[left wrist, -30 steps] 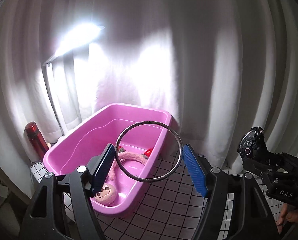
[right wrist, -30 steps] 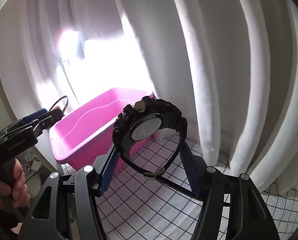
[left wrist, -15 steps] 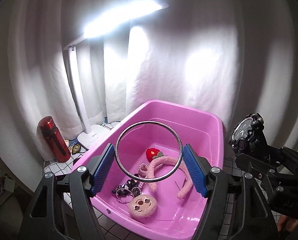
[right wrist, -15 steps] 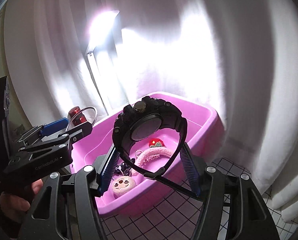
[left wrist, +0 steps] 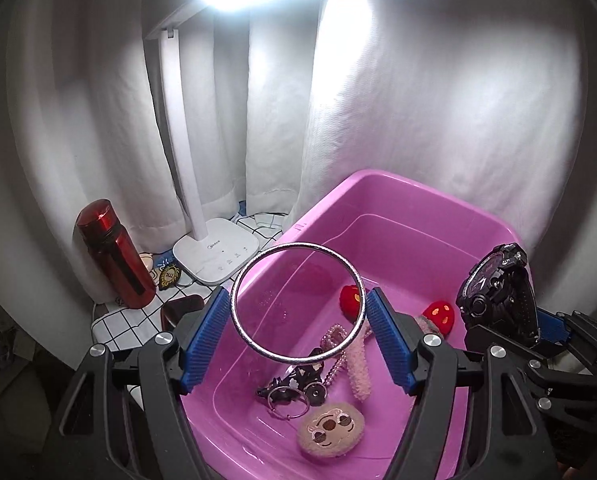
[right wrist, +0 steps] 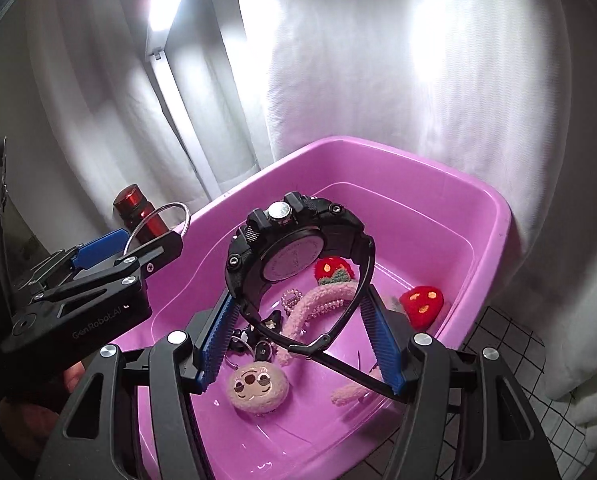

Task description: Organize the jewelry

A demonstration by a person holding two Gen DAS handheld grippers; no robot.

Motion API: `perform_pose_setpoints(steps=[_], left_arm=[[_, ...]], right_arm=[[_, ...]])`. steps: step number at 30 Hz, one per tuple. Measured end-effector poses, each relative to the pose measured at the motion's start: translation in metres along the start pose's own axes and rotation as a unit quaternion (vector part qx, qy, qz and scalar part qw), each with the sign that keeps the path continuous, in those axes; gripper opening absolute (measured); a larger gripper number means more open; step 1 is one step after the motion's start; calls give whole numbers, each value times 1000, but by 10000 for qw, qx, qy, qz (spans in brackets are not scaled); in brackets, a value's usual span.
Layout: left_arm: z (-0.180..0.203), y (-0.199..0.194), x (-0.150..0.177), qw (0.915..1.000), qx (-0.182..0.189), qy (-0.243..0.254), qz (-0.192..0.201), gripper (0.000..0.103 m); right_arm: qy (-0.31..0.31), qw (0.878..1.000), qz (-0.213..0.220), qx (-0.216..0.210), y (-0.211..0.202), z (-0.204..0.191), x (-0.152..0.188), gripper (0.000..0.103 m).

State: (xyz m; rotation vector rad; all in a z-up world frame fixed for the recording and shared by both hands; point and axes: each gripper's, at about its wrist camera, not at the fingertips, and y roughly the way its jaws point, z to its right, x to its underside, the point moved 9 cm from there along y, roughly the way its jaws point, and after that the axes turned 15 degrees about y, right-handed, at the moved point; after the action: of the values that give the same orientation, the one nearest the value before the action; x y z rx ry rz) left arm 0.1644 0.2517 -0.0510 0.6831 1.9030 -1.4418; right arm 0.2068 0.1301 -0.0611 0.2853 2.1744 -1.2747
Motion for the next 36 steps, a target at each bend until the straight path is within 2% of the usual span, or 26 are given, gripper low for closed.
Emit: perform_pose_setpoints(steps=[9,10,12,14,15,18,24,36], left_arm=[[2,25,18,9987,138,-125,-478,71],[0,26,19,9985,113,-136,-519,72],[-2,25,20,9983,85,-152,-550,88],[-4,22,20,9985,27,-142,-523,90],[-4,22,20,9985,7,-122,-531,91],[-5,21,21,9982,-21,-105,-590,94],[-9,17,22,9978,-190,-65,-629,95],[-11,6,22,9973,-323,-75,-649,95]], right_arm=[[1,9993,-178,339,20,1,0,62],[61,9992,-196,337,21,3,-2,64],[144,9992,-109,349,19,5,-6,67],[26,9997,45,219,13,-2,-12,69],[-48,9996,103,273,9,-5,-15,75],[-133,9992,194,337,4,-9,-19,76],[52,9993,197,307,0,-3,-16,76],[45,9989,313,354,-18,3,-4,76]])
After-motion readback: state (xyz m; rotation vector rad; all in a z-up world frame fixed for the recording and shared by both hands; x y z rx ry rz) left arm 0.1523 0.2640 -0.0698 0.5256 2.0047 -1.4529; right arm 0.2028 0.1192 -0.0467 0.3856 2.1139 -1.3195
